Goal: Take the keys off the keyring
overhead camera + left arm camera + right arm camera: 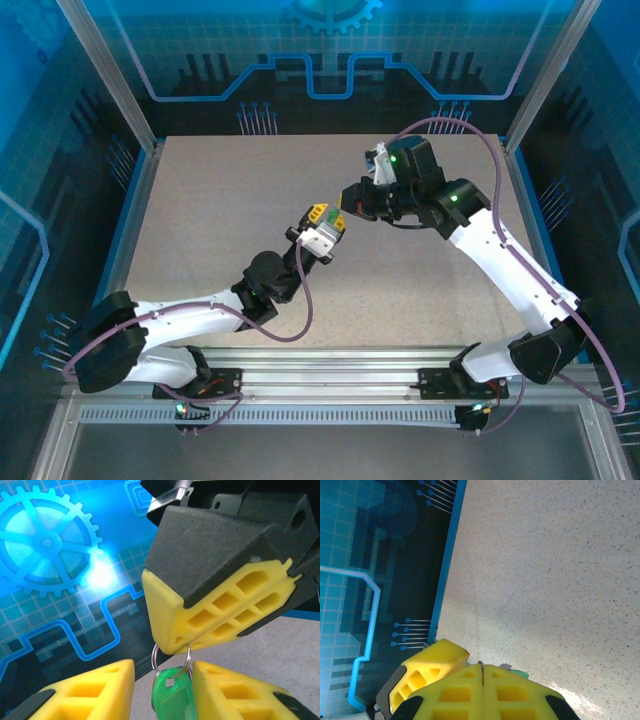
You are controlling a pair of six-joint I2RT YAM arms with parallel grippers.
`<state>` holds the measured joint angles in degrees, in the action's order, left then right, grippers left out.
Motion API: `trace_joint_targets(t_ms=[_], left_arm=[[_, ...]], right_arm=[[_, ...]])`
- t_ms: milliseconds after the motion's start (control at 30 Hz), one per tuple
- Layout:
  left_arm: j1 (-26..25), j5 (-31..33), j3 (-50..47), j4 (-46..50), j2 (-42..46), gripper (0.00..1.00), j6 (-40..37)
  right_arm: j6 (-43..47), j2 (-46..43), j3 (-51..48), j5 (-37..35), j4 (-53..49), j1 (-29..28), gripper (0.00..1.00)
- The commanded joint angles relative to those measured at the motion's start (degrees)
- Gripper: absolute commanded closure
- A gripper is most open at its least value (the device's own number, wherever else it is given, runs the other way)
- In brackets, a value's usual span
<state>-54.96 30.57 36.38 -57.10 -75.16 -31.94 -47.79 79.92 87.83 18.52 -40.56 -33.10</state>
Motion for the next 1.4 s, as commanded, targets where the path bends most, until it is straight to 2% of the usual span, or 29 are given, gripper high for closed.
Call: trace_joint_targets(t_ms=[0,367,467,533,600,733,800,1000,1100,1233,1367], left_arm=[[0.20,-1.37,2.36,0.61,0.80,0.70,-0.17],[0.27,-0.95,2.82,1.55,0.28,0.91,-0.72],[0.29,-0.46,3.03,0.81,-0.04,0.92,-1.00],[0.44,-0.59,3.21,0.74,-0.08,0.95,-1.09],[0.47,-0.96,3.41,1.08,0.22,1.00,-0.93],[0.93,-2.83,3.09,4.31,2.04,1.00,1.19],[1.85,-6.12,2.97,9.04,4.38,1.00,4.48],[6.28,-18.61,5.18,25.67,11.31,1.00,15.11],[10.31,-29.19,8.18,35.08,13.99,1.00,21.76],[15.85,-42.89,12.11,42.50,15.81,1.00,28.47],[21.01,-55.52,16.39,46.43,15.44,1.00,34.55]], right_arm=[[-1.16,-1.35,-0.78,1.45,0.93,-0.88,0.95],[-1.85,-1.99,-1.45,2.30,1.69,-0.87,0.94],[-1.96,-2.14,-1.57,2.48,1.77,-0.83,0.93],[-2.10,-2.22,-1.69,2.72,1.95,-0.90,0.93],[-2.26,-2.27,-1.96,3.10,2.15,-0.72,0.90],[-2.35,-3.41,-3.51,3.46,3.20,0.81,0.78],[-1.77,-4.51,-4.23,3.45,3.47,2.66,0.67],[3.98,-9.40,-7.81,3.59,6.95,9.74,0.54],[8.70,-11.06,-11.38,8.38,12.91,13.60,0.54],[17.74,-13.14,-15.09,9.70,19.00,15.82,0.55],[25.80,-17.11,-24.19,13.33,33.89,16.44,0.52]])
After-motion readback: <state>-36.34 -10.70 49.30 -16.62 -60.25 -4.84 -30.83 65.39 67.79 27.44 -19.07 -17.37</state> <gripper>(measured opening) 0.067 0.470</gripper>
